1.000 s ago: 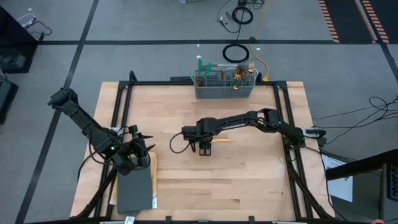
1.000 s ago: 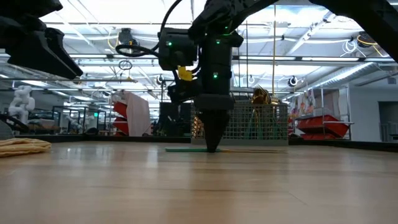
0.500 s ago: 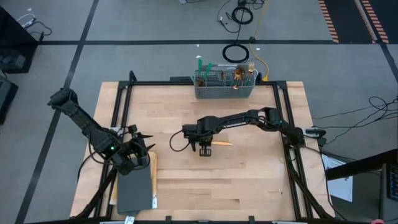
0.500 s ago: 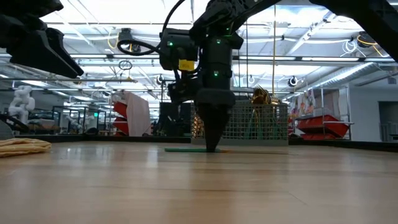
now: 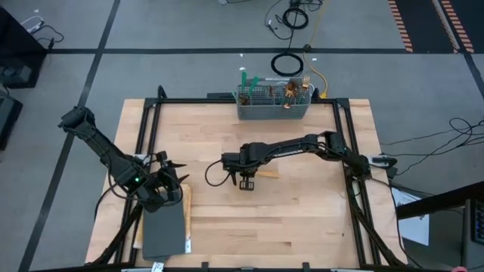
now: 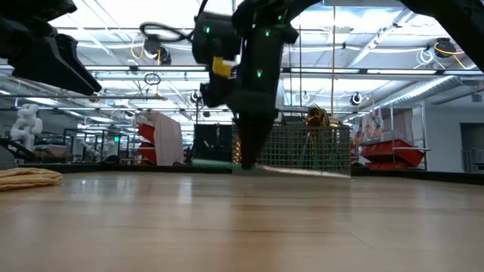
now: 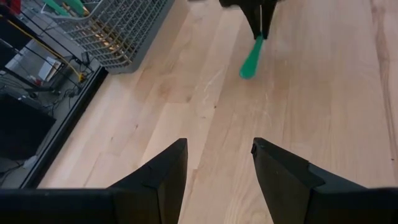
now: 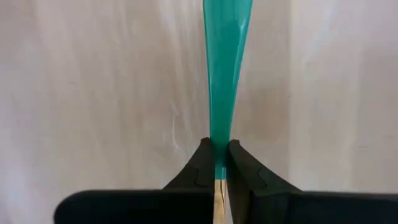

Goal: Sort silverware
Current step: Put the green knife into the gray silverware holder

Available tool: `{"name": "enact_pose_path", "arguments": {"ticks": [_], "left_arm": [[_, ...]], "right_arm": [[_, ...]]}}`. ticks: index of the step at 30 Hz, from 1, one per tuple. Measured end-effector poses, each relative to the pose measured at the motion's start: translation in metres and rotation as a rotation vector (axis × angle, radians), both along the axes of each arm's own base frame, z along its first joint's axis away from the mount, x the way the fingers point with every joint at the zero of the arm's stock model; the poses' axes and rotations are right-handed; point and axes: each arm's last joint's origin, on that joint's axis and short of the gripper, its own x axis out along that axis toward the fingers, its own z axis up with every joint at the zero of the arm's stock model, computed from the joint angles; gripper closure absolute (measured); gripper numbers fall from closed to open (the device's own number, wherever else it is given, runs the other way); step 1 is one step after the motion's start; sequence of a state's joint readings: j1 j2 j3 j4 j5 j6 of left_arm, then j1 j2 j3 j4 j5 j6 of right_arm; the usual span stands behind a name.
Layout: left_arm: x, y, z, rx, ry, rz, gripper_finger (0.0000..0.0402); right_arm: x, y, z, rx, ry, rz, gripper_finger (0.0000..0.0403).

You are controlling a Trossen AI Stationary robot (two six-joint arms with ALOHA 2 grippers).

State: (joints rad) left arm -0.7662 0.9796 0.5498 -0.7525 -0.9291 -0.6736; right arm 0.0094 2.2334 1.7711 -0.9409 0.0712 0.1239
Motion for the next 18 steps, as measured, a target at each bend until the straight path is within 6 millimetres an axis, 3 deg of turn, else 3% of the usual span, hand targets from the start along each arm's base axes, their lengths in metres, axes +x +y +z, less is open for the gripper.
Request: {"name": "enact_pose_path", "arguments": {"ticks": [6,12,18], "left_arm": [[-0.001,0.001,0.000,0.007,0.008,0.001,0.0212],[-0.001,0.001,0.000,0.009,0.010,0.001,0.0212],[-0.001,0.001,-0.001,0.008,0.013,0.001,0.0212]], "right_arm": [[-0.001,-0.002,0.011,-0.063,-0.029,-0.011,0.0403],[0.003,-0.017,0.032,-0.148,-0.152,-0.041,0.0403],[-0.005,-0.044,0.073,-0.268,-0.364,-0.115,0.0403]]}}
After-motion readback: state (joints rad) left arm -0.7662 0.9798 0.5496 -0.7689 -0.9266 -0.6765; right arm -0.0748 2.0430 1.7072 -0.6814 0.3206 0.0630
